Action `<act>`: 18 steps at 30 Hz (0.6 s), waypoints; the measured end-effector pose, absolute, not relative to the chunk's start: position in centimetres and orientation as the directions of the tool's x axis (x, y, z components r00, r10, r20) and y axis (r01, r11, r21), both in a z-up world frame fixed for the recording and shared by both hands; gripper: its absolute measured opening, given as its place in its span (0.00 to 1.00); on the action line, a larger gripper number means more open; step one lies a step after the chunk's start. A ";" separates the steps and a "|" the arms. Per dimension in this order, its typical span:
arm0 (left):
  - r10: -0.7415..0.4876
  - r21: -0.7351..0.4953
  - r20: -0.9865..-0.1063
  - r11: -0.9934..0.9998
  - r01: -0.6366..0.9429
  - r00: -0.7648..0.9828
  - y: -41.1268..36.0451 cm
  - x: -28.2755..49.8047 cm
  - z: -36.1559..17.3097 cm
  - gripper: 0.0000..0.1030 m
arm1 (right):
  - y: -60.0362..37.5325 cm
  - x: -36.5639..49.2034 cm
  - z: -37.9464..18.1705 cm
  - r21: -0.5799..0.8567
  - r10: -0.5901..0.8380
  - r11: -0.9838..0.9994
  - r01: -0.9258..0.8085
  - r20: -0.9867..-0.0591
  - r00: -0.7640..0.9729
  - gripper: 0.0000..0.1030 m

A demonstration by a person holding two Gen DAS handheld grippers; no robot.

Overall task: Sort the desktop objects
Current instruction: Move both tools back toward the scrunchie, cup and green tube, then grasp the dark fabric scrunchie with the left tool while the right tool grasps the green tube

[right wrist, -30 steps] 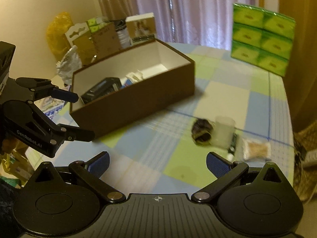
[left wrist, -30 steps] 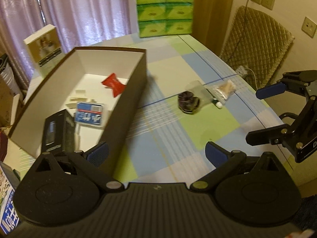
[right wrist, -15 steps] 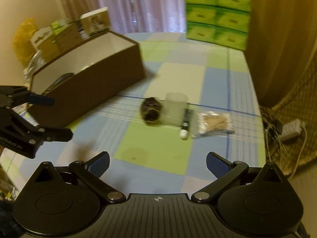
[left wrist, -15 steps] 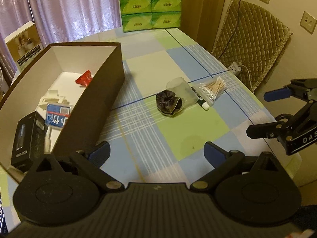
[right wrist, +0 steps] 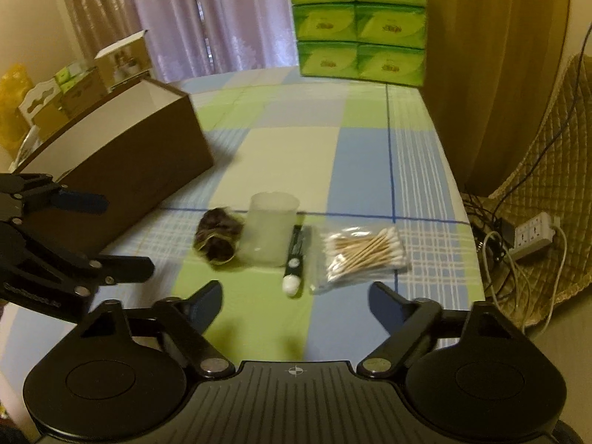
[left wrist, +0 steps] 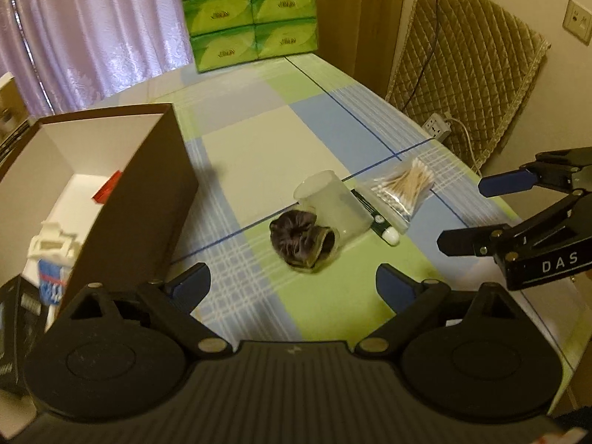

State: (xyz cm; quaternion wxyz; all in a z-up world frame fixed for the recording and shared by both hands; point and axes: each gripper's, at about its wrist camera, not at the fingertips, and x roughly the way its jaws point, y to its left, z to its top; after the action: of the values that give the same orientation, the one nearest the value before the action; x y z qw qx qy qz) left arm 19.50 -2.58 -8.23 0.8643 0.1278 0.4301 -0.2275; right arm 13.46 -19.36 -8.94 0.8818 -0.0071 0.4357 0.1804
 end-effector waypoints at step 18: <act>-0.276 0.066 -0.848 0.792 0.607 0.452 -5.9 25.8 -13.5 0.80 | -20.8 16.5 -11.7 0.203 0.282 0.958 -0.203 -0.795 0.536 0.59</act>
State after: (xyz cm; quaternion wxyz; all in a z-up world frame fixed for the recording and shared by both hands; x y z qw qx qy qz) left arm 25.76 -5.87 -13.55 0.8321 0.1834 0.4512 -0.2653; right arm 16.48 -20.80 -11.73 0.8754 0.0432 0.4611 0.1385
